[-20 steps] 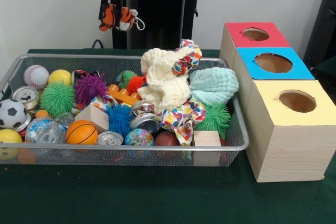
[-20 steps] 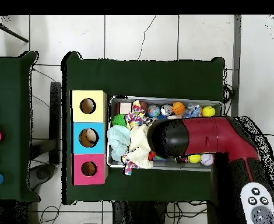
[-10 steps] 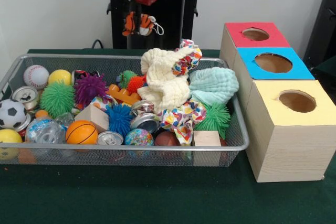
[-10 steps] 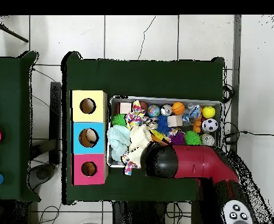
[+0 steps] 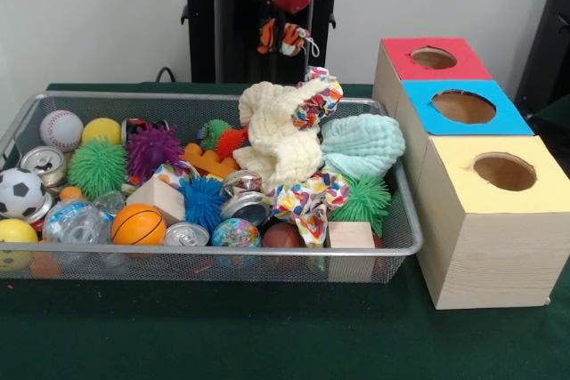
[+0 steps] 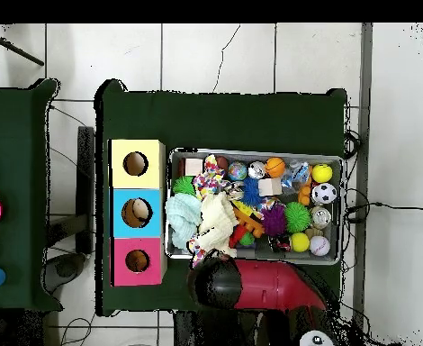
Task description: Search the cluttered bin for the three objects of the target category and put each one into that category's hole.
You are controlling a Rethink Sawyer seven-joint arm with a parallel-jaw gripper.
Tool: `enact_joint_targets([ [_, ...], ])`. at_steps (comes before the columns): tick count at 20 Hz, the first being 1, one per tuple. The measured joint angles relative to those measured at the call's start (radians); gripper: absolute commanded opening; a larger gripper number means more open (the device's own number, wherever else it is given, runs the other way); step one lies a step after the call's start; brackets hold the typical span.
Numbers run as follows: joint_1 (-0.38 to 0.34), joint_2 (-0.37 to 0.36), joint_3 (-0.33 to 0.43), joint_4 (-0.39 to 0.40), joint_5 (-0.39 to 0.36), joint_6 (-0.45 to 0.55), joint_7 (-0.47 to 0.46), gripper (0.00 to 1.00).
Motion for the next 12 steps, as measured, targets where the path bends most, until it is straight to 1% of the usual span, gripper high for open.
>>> enact_joint_targets([
  [3, 0.032, -0.002, -0.028, 0.020, 0.026, 0.002, 0.017, 0.00],
  [5, 0.083, -0.004, -0.067, 0.038, 0.057, 0.002, 0.032, 0.00],
  [6, 0.091, -0.004, -0.072, 0.040, 0.060, 0.002, 0.034, 0.00],
  [7, 0.133, -0.005, -0.099, 0.051, 0.086, 0.001, 0.041, 0.00],
  [12, 0.230, -0.003, -0.152, 0.078, 0.135, 0.001, 0.067, 0.00],
])
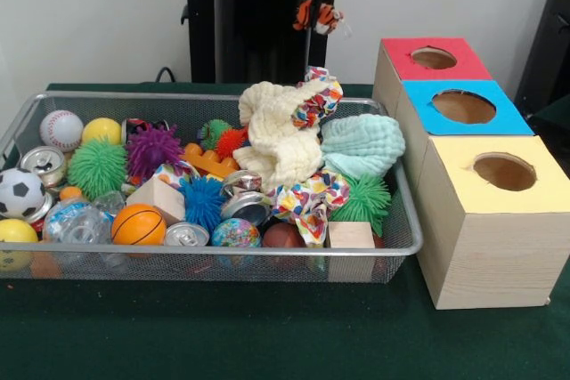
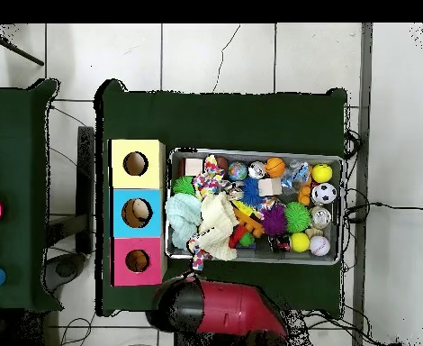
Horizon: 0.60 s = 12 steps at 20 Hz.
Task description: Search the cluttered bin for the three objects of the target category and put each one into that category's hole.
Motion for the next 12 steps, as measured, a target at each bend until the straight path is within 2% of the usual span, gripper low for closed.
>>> enact_joint_targets([
  [4, 0.105, 0.013, -0.053, 0.025, 0.056, 0.000, 0.039, 0.00],
  [7, 0.140, 0.020, -0.066, 0.038, 0.089, -0.002, 0.060, 0.00],
  [11, 0.180, 0.030, -0.071, 0.083, 0.184, -0.021, 0.105, 0.00],
  [12, 0.188, 0.036, -0.071, 0.110, 0.246, -0.041, 0.128, 0.00],
])
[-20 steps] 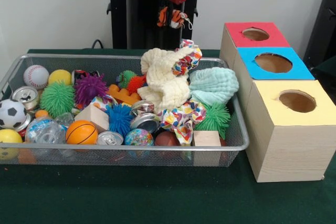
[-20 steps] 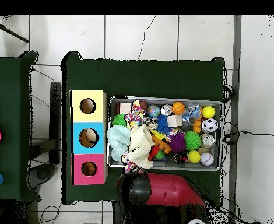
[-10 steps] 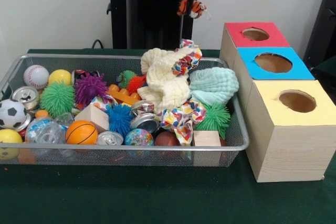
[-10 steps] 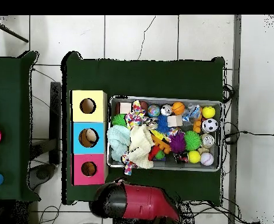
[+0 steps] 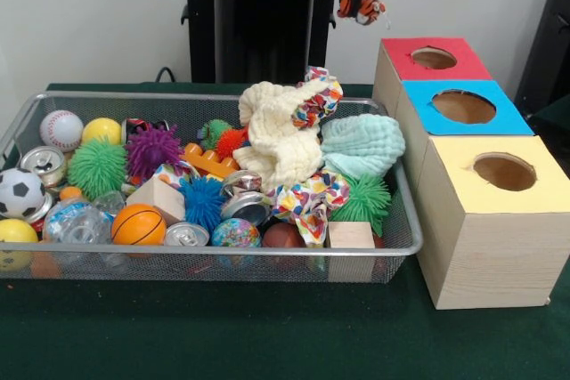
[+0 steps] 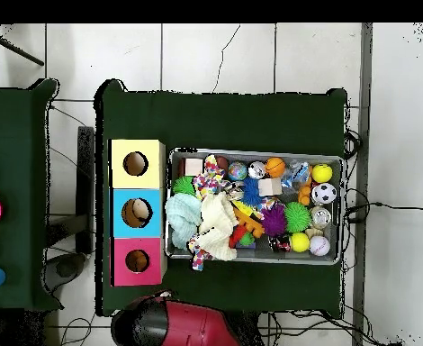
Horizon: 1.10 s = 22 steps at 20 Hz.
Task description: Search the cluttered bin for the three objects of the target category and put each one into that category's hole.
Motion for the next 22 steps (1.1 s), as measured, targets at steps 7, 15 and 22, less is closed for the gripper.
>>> enact_joint_targets([
  [7, 0.039, 0.032, 0.000, 0.078, 0.180, -0.097, 0.067, 0.00],
  [15, 0.081, 0.078, 0.040, 0.118, 0.368, -0.160, 0.135, 0.00],
  [22, 0.245, 0.134, 0.018, 0.097, 0.447, -0.120, 0.218, 0.00],
])
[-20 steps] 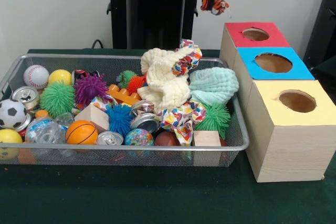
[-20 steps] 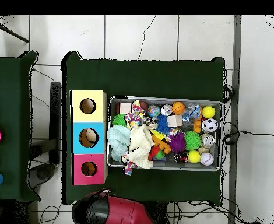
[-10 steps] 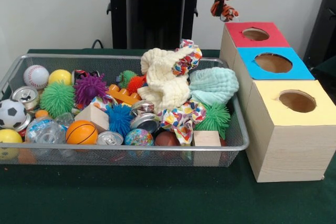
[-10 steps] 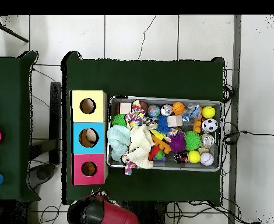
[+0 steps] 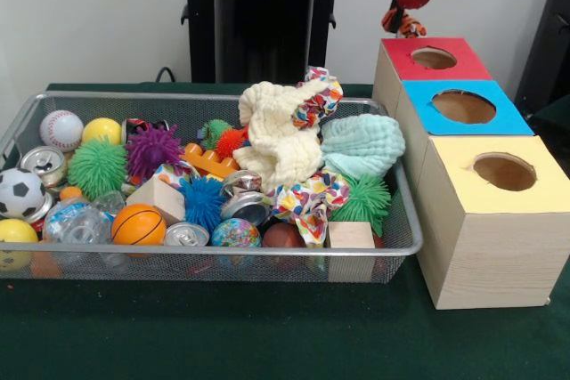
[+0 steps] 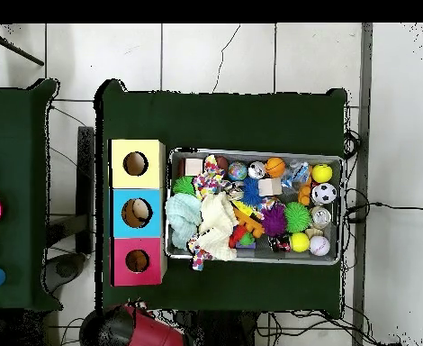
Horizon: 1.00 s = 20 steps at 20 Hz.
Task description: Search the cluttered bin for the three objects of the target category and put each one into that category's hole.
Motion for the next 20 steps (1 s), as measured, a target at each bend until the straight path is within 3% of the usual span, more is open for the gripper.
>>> enact_joint_targets([
  [8, 0.113, 0.043, -0.037, -0.059, 0.016, 0.110, 0.091, 0.00],
  [11, 0.124, 0.049, -0.057, -0.078, 0.005, 0.149, 0.098, 0.00],
  [16, 0.096, 0.041, -0.128, -0.135, -0.108, 0.305, 0.098, 0.00],
  [20, 0.056, 0.025, -0.152, -0.153, -0.178, 0.356, 0.098, 0.00],
])
